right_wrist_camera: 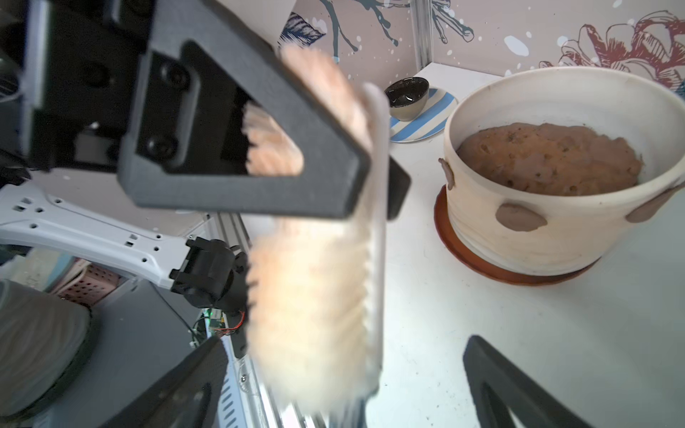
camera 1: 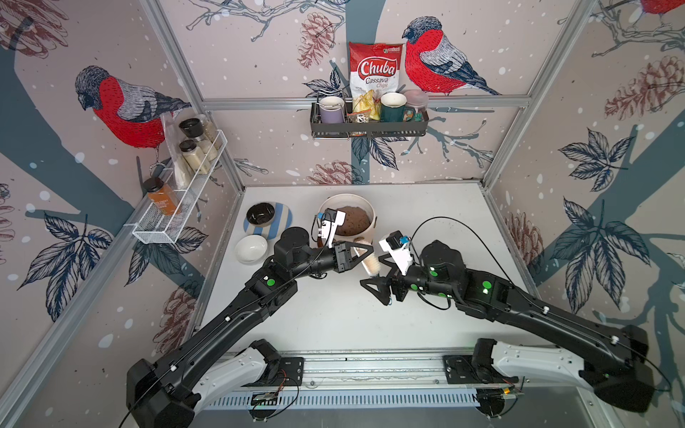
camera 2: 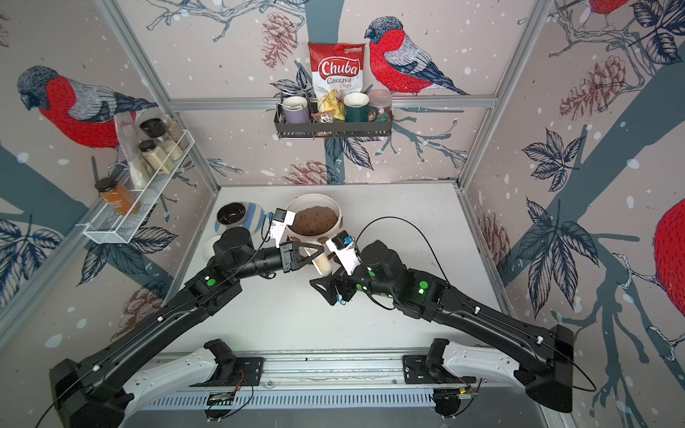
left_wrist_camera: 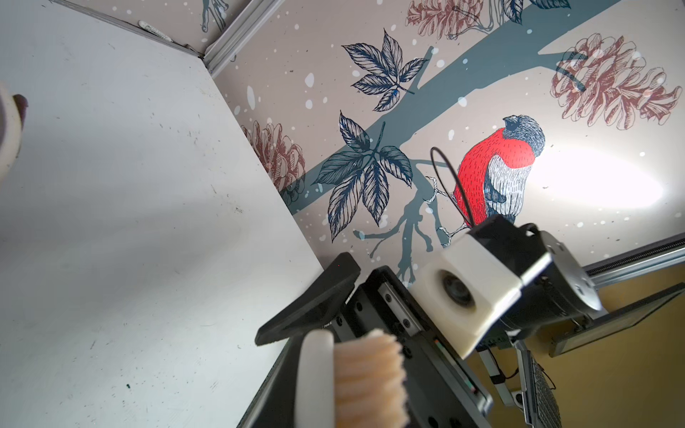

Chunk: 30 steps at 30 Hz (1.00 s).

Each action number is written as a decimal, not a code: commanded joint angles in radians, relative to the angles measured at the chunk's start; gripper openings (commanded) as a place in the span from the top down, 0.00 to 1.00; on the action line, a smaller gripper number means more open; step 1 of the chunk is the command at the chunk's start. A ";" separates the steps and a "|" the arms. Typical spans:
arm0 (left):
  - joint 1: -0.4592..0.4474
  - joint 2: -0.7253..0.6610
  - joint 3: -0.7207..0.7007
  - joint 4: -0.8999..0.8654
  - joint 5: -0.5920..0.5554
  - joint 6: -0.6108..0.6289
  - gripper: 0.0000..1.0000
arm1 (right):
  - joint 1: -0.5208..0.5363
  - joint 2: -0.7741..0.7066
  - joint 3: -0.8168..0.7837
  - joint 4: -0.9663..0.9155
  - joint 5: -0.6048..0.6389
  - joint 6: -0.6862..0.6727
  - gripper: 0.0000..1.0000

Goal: Scrub the dried mud off the ceramic pot
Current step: Pick up the brush from the center of the board.

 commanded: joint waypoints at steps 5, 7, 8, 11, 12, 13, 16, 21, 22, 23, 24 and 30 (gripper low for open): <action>0.016 0.018 -0.007 0.210 0.051 -0.130 0.82 | -0.056 -0.205 -0.175 0.123 -0.169 0.087 0.00; 0.017 0.023 -0.012 0.265 0.062 -0.169 0.83 | -0.073 -0.212 -0.197 0.157 -0.239 0.104 0.04; 0.018 0.029 -0.017 0.302 0.069 -0.193 0.84 | -0.081 -0.205 -0.199 0.171 -0.277 0.112 0.07; 0.018 0.051 -0.019 0.382 0.098 -0.247 0.84 | -0.109 -0.171 -0.189 0.187 -0.367 0.120 0.14; 0.018 0.056 -0.020 0.394 0.106 -0.263 0.84 | -0.120 -0.160 -0.188 0.197 -0.382 0.127 0.16; 0.018 0.060 -0.023 0.410 0.112 -0.274 0.84 | -0.135 -0.151 -0.190 0.214 -0.402 0.137 0.18; 0.020 0.073 -0.037 0.446 0.127 -0.286 0.85 | -0.165 -0.123 -0.196 0.256 -0.483 0.154 0.24; 0.023 0.098 -0.046 0.507 0.142 -0.307 0.86 | -0.194 -0.125 -0.211 0.333 -0.498 0.206 0.26; 0.023 0.105 -0.046 0.515 0.148 -0.311 0.86 | -0.200 -0.130 -0.210 0.340 -0.501 0.212 0.26; 0.024 0.111 -0.045 0.517 0.157 -0.314 0.86 | -0.206 -0.134 -0.207 0.336 -0.497 0.213 0.30; 0.025 0.118 -0.045 0.523 0.166 -0.317 0.86 | -0.210 -0.138 -0.204 0.333 -0.497 0.212 0.32; 0.041 0.133 -0.068 0.581 0.187 -0.349 0.85 | -0.219 -0.125 -0.214 0.373 -0.513 0.227 0.65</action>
